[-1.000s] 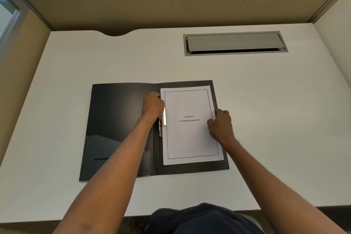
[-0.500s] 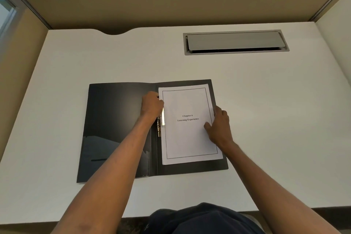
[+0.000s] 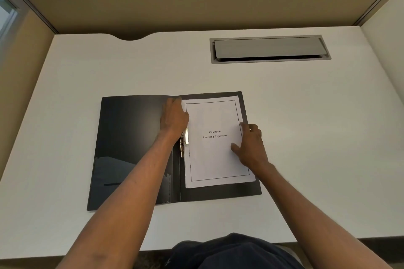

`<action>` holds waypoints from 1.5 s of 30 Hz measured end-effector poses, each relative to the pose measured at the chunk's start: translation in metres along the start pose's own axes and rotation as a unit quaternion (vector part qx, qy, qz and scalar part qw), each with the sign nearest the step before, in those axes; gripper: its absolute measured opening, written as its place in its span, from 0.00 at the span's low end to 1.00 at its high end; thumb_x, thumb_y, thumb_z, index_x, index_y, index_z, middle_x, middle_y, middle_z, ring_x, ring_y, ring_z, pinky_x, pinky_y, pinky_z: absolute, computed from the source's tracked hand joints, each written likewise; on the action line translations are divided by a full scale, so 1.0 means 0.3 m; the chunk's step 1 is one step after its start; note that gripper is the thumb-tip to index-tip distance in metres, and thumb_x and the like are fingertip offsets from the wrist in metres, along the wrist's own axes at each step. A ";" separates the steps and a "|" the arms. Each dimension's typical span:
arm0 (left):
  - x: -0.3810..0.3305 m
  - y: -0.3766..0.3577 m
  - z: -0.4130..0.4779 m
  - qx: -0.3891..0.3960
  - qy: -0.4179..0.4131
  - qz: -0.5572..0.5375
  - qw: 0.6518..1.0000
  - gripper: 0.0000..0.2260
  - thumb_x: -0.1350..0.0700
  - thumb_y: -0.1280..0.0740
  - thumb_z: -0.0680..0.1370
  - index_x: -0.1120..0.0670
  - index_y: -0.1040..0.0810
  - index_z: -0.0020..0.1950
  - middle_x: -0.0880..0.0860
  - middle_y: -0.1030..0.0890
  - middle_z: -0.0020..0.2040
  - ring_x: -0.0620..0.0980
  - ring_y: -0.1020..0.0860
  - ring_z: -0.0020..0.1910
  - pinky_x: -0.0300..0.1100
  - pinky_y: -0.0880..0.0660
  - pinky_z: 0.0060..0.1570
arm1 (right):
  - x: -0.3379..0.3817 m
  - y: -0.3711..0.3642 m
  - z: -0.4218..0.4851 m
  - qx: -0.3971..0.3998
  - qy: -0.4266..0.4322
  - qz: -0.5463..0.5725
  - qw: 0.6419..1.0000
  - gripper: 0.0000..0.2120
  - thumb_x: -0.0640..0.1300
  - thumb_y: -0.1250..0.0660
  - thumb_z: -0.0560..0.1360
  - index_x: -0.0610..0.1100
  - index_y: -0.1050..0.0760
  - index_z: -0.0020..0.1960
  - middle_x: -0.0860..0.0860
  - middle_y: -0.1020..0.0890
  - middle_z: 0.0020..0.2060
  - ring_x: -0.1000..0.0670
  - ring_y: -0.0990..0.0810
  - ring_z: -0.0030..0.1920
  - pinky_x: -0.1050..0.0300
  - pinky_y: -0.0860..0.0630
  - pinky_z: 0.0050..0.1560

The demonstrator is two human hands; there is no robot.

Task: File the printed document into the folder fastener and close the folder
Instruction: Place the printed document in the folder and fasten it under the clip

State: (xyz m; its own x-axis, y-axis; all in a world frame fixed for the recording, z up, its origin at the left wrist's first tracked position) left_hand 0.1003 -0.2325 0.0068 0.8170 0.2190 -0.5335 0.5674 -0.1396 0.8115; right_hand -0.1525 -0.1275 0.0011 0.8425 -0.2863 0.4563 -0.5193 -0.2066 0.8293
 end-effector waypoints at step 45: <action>-0.098 -0.081 0.064 0.098 -0.132 0.193 0.967 0.33 0.52 0.23 0.76 0.57 0.30 0.78 0.54 0.32 0.78 0.55 0.35 0.78 0.52 0.33 0.74 | -0.016 0.026 -0.012 -0.014 -0.047 0.018 0.999 0.38 0.47 0.23 0.73 0.40 0.38 0.76 0.42 0.31 0.70 0.41 0.34 0.72 0.47 0.28 0.69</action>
State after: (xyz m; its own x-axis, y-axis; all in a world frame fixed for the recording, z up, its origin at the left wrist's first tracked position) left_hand 0.0645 -0.2541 -0.0017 0.9553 -0.1360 -0.2624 0.2017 -0.3489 0.9152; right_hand -0.1600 -0.1244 0.0064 0.8051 -0.3809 0.4548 -0.5442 -0.1692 0.8217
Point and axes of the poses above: each hand's wrist, its own z-axis towards the middle knuckle, its own y-axis out of the back of the hand, x = y × z, the point moved 7 cm from there along z, towards the middle knuckle
